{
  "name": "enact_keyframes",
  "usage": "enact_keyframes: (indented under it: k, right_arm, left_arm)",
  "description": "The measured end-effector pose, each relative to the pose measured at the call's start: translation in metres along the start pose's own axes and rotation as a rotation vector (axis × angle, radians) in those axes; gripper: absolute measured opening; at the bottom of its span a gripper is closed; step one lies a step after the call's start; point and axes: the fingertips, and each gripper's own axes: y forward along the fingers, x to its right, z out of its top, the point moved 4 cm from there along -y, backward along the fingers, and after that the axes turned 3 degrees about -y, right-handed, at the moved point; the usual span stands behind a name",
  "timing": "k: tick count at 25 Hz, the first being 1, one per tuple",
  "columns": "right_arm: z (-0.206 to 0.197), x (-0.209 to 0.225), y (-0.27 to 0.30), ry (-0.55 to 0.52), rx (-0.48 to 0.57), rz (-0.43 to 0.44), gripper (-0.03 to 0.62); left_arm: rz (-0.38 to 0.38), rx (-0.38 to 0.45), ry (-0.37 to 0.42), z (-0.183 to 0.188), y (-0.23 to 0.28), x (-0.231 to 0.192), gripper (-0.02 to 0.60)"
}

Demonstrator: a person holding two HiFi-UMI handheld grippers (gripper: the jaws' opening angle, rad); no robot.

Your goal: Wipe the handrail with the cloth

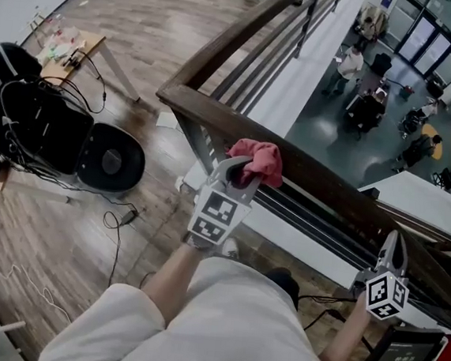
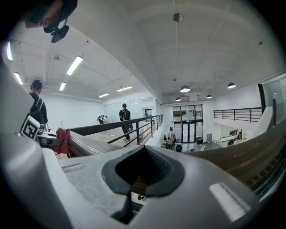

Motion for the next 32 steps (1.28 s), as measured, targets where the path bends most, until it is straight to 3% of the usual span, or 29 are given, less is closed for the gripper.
enact_keyframes:
  k: [10,17,19,24,32]
  right_arm:
    - [0.003,0.002,0.000,-0.008,0.007,-0.010,0.003]
    - [0.003,0.002,-0.001,-0.015,0.011,-0.007,0.003]
    - [0.004,0.003,-0.001,-0.017,0.014,-0.009,0.003]
    - [0.006,0.003,0.001,-0.019,0.012,-0.005,0.003]
    - [0.005,-0.001,0.005,-0.019,0.015,0.001,0.003]
  left_arm:
    - [0.119,0.015,-0.072,-0.004,-0.017,-0.062,0.075]
    - [0.293,0.042,-0.117,-0.010,-0.043,-0.139,0.075]
    - [0.338,0.032,-0.099,-0.009,-0.049,-0.162,0.075]
    - [0.365,0.017,-0.030,-0.010,-0.057,-0.194,0.077]
    - [0.450,0.053,-0.085,-0.016,-0.068,-0.237,0.077]
